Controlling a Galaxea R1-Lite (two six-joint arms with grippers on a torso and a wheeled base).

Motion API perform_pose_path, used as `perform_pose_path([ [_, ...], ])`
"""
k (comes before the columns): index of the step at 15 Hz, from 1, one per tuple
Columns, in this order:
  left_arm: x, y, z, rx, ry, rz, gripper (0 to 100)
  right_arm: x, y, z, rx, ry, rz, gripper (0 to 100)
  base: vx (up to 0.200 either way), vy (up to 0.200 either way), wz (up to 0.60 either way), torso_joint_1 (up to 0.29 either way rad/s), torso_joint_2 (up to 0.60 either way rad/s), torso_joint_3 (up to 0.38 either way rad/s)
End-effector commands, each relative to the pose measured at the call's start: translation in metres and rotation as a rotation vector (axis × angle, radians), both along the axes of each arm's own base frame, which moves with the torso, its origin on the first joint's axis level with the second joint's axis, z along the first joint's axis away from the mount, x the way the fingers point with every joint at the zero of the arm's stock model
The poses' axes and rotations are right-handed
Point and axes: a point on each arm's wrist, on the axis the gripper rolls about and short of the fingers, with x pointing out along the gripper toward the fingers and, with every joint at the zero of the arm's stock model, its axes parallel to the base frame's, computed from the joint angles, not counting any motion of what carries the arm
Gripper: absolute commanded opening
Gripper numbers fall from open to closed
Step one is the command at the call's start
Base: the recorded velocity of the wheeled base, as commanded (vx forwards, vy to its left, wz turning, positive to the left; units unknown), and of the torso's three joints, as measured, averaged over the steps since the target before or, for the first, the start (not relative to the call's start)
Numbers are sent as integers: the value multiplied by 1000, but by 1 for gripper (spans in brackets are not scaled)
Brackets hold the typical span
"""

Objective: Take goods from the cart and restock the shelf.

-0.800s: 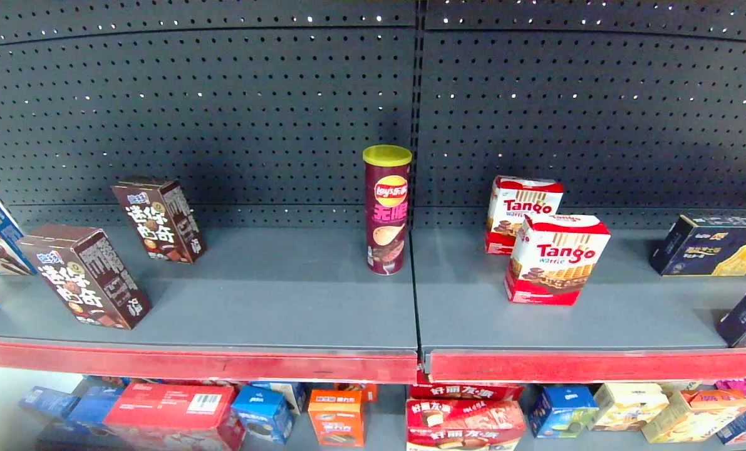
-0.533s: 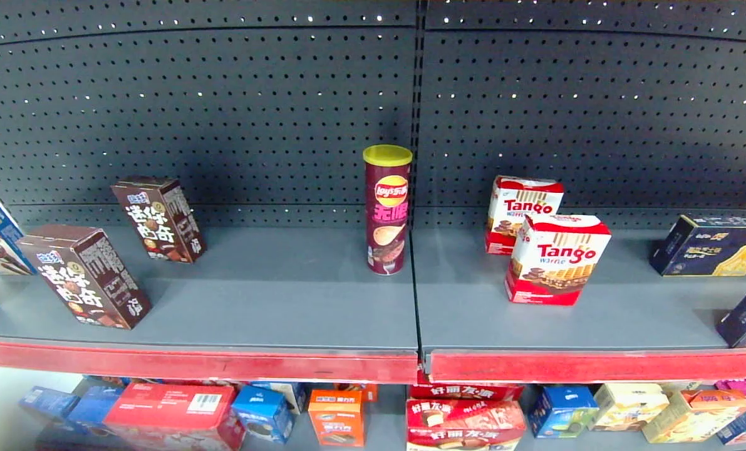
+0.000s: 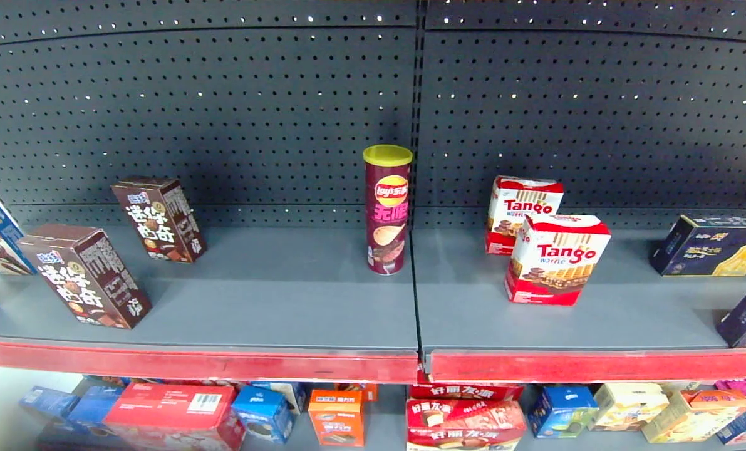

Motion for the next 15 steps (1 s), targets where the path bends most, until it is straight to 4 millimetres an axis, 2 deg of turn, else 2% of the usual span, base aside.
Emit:
perform_pose_path([
  [1,0,0,0,0,1,1,100,3,-1,-10,4,32,-1,100,0,0,0,0,0,0],
  [3,0,0,0,0,1,1,100,5,-1,-13,10,36,-1,100,0,0,0,0,0,0],
  [5,0,0,0,0,1,1,100,14,-3,-12,23,-69,-2,100,0,0,0,0,0,0],
  [9,0,0,0,0,1,1,100,41,-7,-27,1,-300,74,100,0,0,0,0,0,0],
  [13,0,0,0,0,1,1,100,42,-7,-24,-18,-322,109,100,0,0,0,0,0,0],
  [15,0,0,0,0,1,1,100,45,-7,-30,-17,-301,89,100,0,0,0,0,0,0],
])
